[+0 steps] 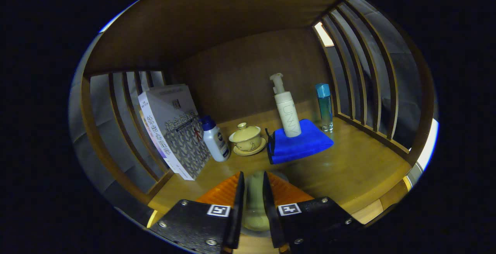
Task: Pull open the drawer, take out the items inside it, and place them on the countertop above the cabinet.
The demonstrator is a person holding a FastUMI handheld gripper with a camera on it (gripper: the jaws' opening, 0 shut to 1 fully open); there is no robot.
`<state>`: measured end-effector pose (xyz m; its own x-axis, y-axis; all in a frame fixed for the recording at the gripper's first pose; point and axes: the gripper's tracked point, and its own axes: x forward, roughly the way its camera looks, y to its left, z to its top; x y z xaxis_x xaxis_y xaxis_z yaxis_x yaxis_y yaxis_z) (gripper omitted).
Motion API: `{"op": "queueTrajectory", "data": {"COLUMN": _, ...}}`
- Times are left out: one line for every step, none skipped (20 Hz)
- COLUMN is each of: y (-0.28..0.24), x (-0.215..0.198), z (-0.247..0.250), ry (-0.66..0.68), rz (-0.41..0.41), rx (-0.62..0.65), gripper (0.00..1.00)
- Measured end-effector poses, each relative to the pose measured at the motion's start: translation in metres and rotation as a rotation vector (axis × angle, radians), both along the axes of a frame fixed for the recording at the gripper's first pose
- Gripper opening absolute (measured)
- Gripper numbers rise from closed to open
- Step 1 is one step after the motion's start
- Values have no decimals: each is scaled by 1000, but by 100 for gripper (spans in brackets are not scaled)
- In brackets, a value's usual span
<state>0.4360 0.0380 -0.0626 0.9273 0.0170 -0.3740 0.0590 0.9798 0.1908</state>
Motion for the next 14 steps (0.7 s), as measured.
{"op": "queueTrajectory", "data": {"y": -1, "x": -2, "z": -1, "ry": 6, "rz": 0, "rx": -14, "gripper": 45}}
{"op": "queueTrajectory", "data": {"y": -1, "x": -6, "z": 1, "ry": -1, "rz": 1, "rx": -23, "gripper": 59}}
{"op": "queueTrajectory", "data": {"y": -1, "x": -12, "z": 4, "ry": -12, "rz": 1, "rx": -34, "gripper": 73}}
{"op": "queueTrajectory", "data": {"y": -1, "x": -17, "z": 10, "ry": -33, "rz": 1, "rx": -49, "gripper": 87}}
{"op": "queueTrajectory", "data": {"y": -2, "x": -24, "z": 16, "ry": -58, "rz": 5, "rx": -68, "gripper": 96}}
{"op": "queueTrajectory", "data": {"y": -2, "x": -31, "z": 23, "ry": -79, "rz": 8, "rx": -87, "gripper": 95}}
{"op": "queueTrajectory", "data": {"y": -1, "x": -40, "z": 28, "ry": -98, "rz": 12, "rx": -101, "gripper": 95}}
{"op": "queueTrajectory", "data": {"y": 1, "x": -49, "z": 34, "ry": -115, "rz": 18, "rx": -109, "gripper": 95}}
{"op": "queueTrajectory", "data": {"y": 5, "x": -58, "z": 39, "ry": -134, "rz": 28, "rx": -115, "gripper": 95}}
{"op": "queueTrajectory", "data": {"y": 7, "x": -69, "z": 44, "ry": -154, "rz": 34, "rx": -124, "gripper": 95}}
{"op": "queueTrajectory", "data": {"y": 10, "x": -78, "z": 50, "ry": -175, "rz": 47, "rx": -137, "gripper": 95}}
{"op": "queueTrajectory", "data": {"y": 11, "x": -88, "z": 54, "ry": -201, "rz": 50, "rx": -152, "gripper": 95}}
{"op": "queueTrajectory", "data": {"y": 13, "x": -97, "z": 59, "ry": -221, "rz": 54, "rx": -168, "gripper": 95}}
{"op": "queueTrajectory", "data": {"y": 15, "x": -107, "z": 62, "ry": -240, "rz": 59, "rx": -183, "gripper": 95}}
